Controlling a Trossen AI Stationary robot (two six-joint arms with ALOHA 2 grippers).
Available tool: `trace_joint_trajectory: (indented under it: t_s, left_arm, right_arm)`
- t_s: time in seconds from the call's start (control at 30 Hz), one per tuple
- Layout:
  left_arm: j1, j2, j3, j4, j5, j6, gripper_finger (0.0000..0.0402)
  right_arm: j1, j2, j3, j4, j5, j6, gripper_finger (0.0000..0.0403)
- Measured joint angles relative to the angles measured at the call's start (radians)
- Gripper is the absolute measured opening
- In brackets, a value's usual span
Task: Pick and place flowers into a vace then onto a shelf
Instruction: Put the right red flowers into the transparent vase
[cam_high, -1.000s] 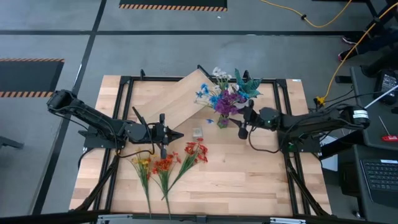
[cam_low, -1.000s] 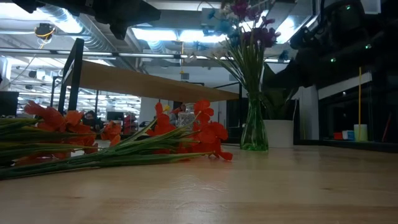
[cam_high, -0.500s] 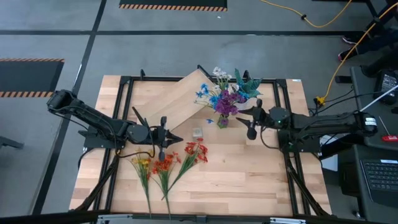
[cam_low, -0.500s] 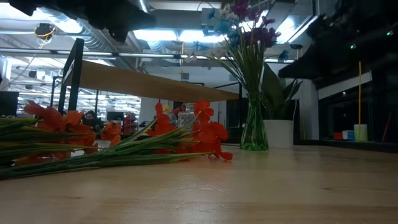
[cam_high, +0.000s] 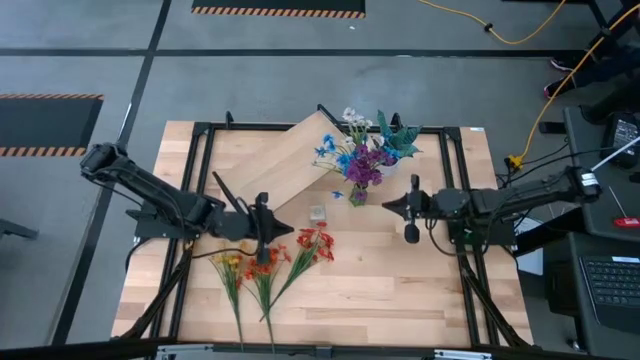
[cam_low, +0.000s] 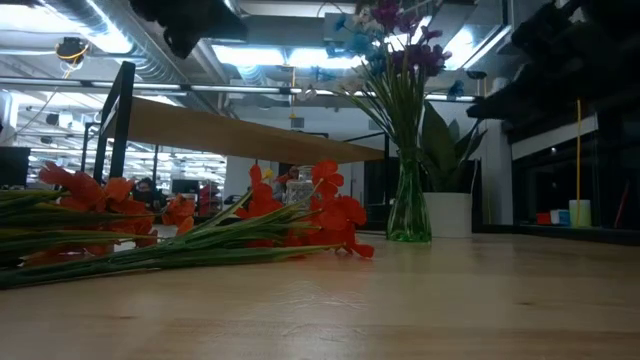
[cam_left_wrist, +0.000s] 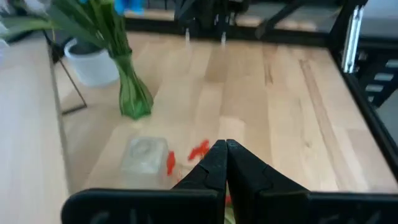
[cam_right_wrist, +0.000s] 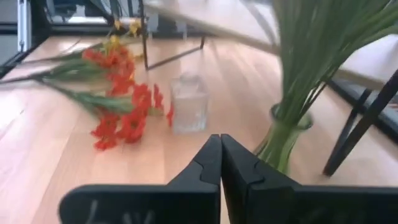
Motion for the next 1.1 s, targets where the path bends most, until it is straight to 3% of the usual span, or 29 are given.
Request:
trace_joint_trajectory:
  t_s: [0.27,0.47,0.63,0.9,1.1]
  left_arm:
    - [-0.073,0.202,0.214,-0.31,-0.027,-0.242,0.0002]
    - [-0.097,0.373,0.433,-0.588,0.045,-0.456,0.0002]
    - [-0.097,0.506,0.605,-0.738,0.124,-0.541,0.0002]
    - [-0.096,0.671,0.799,-0.894,0.212,-0.687,0.0003]
    - [-0.095,0.72,0.82,-0.923,0.229,-0.763,0.0003]
  right_arm:
    - [0.099,0.052,0.0,-0.008,0.04,0.053,0.0002]
    - [0.118,0.095,0.0,-0.002,0.071,0.051,0.0006]
    - [0.118,0.123,0.0,0.009,0.071,0.048,0.0006]
    - [0.117,0.165,0.0,0.013,0.069,0.006,0.0007]
    - [0.117,0.177,0.0,0.017,0.068,-0.033,0.0007]
